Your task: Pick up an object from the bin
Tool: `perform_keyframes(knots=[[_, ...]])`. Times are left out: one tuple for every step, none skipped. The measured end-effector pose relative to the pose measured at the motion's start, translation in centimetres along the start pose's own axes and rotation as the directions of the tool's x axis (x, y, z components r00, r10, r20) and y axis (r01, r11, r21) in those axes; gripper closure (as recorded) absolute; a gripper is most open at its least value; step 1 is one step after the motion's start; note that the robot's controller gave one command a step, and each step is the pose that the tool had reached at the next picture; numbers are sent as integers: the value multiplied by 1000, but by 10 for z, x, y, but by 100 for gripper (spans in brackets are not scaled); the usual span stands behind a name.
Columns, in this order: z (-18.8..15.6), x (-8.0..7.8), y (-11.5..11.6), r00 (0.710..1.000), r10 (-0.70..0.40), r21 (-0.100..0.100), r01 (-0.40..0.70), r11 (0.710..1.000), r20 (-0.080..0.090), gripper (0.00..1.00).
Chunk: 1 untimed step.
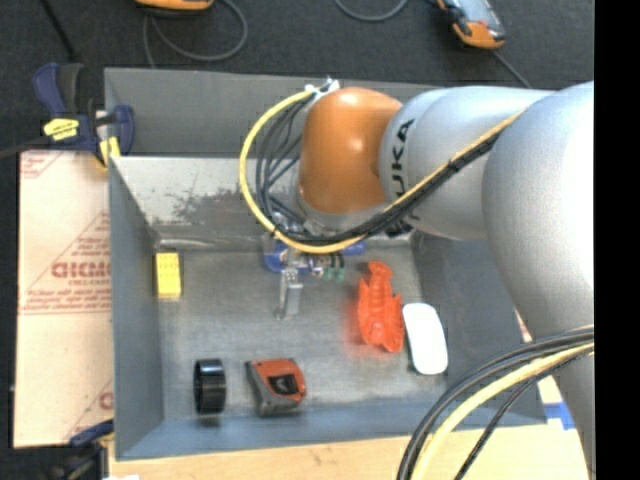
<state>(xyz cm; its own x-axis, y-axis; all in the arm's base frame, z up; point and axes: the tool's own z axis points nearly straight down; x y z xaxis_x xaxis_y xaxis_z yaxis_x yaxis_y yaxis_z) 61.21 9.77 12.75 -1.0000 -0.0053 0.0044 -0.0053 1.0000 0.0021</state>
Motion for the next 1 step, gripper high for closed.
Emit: perform_keyframes(knots=[[-5,-2,0,1000,2,-1,-2,1000,8,0]])
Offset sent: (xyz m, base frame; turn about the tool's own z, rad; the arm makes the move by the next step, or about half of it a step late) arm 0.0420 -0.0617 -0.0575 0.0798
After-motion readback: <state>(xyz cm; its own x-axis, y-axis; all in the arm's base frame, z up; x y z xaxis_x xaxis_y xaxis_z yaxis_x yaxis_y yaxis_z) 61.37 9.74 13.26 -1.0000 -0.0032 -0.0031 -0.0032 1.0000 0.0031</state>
